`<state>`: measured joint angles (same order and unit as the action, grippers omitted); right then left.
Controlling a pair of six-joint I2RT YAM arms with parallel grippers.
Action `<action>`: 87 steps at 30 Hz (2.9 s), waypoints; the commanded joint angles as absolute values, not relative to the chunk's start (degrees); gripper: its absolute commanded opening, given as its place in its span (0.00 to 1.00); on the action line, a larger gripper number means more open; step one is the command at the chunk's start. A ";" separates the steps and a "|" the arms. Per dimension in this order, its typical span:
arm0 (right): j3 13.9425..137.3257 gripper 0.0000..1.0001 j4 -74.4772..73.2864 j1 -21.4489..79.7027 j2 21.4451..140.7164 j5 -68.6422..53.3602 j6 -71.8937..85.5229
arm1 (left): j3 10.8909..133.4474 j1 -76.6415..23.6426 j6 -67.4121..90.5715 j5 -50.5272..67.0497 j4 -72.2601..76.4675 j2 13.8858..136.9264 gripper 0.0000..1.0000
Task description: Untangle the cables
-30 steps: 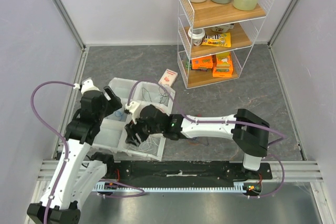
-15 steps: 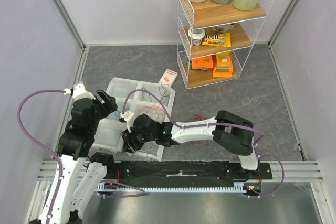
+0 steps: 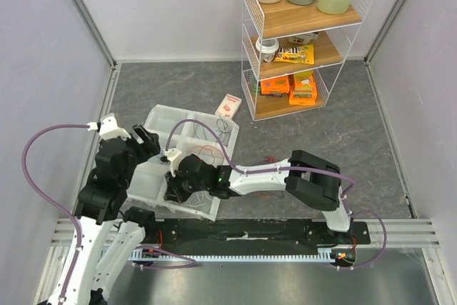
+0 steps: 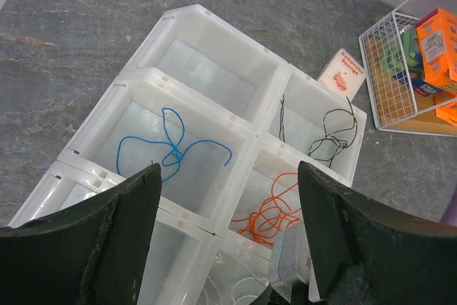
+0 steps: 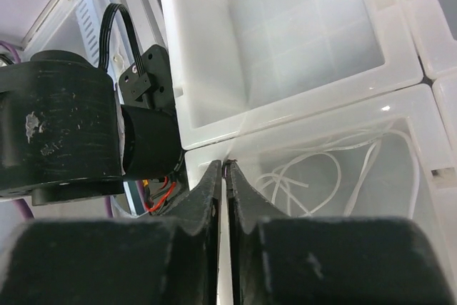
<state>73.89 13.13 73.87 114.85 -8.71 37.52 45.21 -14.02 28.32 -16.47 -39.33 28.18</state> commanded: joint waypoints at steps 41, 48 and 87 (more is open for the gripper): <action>48.10 0.66 -18.80 61.11 70.88 14.85 40.68 | 43.42 -21.45 27.50 19.30 -21.47 38.74 0.84; 36.92 0.60 -19.16 49.32 60.03 12.84 41.31 | 42.01 -30.21 33.84 28.41 -10.55 55.35 0.71; 30.32 0.00 -20.81 33.67 59.51 15.79 44.81 | 56.69 -49.13 20.23 11.71 -10.10 70.80 0.02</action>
<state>27.20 -13.10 35.66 62.33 5.23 40.42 55.09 -48.71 25.47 21.21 -12.29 87.31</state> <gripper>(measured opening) 0.011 0.033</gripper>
